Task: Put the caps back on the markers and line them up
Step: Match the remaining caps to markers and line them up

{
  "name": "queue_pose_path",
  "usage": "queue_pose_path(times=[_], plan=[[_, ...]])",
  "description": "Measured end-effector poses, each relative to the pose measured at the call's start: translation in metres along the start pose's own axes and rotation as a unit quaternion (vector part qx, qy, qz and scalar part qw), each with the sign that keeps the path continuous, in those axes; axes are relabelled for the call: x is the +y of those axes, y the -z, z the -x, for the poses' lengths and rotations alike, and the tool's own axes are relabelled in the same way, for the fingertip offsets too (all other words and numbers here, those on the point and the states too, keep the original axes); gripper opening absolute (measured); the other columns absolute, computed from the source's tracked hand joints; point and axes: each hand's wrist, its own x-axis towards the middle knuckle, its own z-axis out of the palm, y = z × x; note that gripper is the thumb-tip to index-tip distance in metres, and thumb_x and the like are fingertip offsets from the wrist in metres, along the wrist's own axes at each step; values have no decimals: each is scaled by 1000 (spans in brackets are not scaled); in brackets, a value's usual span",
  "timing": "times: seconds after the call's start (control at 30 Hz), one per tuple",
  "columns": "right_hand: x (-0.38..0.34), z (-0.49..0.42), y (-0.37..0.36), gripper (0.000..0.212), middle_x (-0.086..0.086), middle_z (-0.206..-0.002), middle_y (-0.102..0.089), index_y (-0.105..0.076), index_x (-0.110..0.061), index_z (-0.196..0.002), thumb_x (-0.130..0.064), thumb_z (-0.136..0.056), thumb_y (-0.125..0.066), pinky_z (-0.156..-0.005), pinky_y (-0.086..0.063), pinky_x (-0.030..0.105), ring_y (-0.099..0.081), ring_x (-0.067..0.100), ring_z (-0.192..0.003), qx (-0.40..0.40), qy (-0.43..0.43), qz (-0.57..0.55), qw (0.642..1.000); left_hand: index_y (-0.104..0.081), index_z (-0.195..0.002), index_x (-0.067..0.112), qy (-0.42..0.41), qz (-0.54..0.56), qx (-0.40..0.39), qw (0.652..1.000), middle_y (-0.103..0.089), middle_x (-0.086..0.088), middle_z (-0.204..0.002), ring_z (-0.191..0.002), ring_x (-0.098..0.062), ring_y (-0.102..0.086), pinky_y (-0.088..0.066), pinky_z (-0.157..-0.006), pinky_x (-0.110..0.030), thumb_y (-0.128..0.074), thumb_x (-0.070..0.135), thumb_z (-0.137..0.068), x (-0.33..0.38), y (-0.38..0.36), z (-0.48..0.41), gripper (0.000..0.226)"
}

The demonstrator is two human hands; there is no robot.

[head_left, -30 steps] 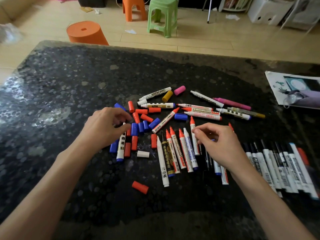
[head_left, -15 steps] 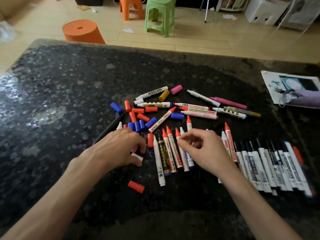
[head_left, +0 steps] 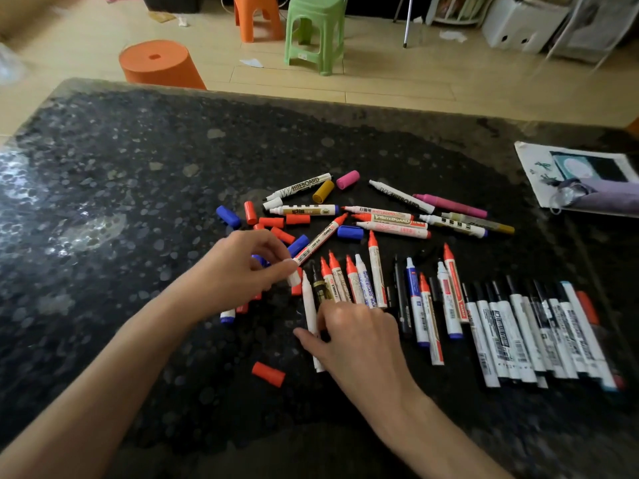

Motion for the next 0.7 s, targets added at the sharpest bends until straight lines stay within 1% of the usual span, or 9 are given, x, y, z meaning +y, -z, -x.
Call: queue_pose_path(times=[0.07,0.13,0.23,0.3,0.37,0.4,0.47,0.6,0.7], plan=[[-7,1,-2,44,-9,-51,-54,-62,-24,-60,-58,-65,-90,-45,-25,22,-50,8,-40,7,-1,29,1000,-72,-94,27,13,60,12,998,-74,16,-87,-72,-9,-73,-54,-70,-16,-72,31,-92,2,3,0,5],[-12,3,-4,42,-9,-51,-53,-64,-24,-60,-56,-66,-90,-45,-26,20,-49,7,-41,-5,-10,37,999,-73,-100,27,18,98,19,995,-74,21,-88,-72,-9,-72,-50,-62,-10,-70,26,-94,3,5,0,6],[-6,1,7,32,-11,-65,-52,-60,-29,-79,-57,-92,-67,-58,-33,19,-49,7,-58,-33,-75,-39,996,-76,-108,31,42,145,24,988,-78,9,-90,-71,-10,-70,-52,-64,-20,-66,24,-98,0,8,0,16],[7,-3,22,31,-14,-68,-55,-51,-33,-80,-57,-97,-59,-56,-33,13,-55,3,-61,-33,-110,-129,985,-78,-106,30,62,185,26,980,-78,5,-91,-73,-5,-68,-50,-66,-24,-64,24,-99,-1,8,0,16],[24,-10,35,20,-16,-77,-65,-56,-37,-89,-55,-98,-59,-58,-47,9,-63,-7,-68,-21,-129,-212,969,-78,-107,25,81,231,21,969,-79,4,-97,-74,-5,-69,-49,-65,-23,-63,26,-100,0,7,0,16],[34,-13,39,15,-16,-85,-69,-60,-38,-98,-53,-98,-59,-64,-54,11,-66,-9,-74,-10,-131,-251,959,-77,-108,23,88,253,17,963,-79,3,-99,-74,-5,-70,-50,-64,-22,-63,27,-100,2,6,-1,17],[55,-17,44,20,-14,-94,-73,-66,-37,-115,-48,-100,-59,-72,-60,21,-69,-5,-84,27,-116,-291,949,-75,-111,19,98,286,11,953,-79,1,-102,-73,-7,-70,-50,-60,-19,-63,27,-100,5,3,-2,18],[81,-22,53,16,-20,-115,-67,-70,-33,-117,-33,-103,-62,-93,-48,16,-61,-1,-116,84,-59,-288,952,-73,-113,18,109,309,1,945,-79,-3,-99,-73,-8,-70,-51,-57,-17,-66,28,-97,12,0,-2,20],[83,-24,51,17,-20,-119,-65,-69,-32,-118,-31,-104,-61,-99,-44,17,-56,0,-124,81,-49,-273,957,-74,-112,18,102,316,6,943,-79,-3,-92,-69,-6,-69,-50,-56,-16,-68,27,-95,15,-2,-3,20]])
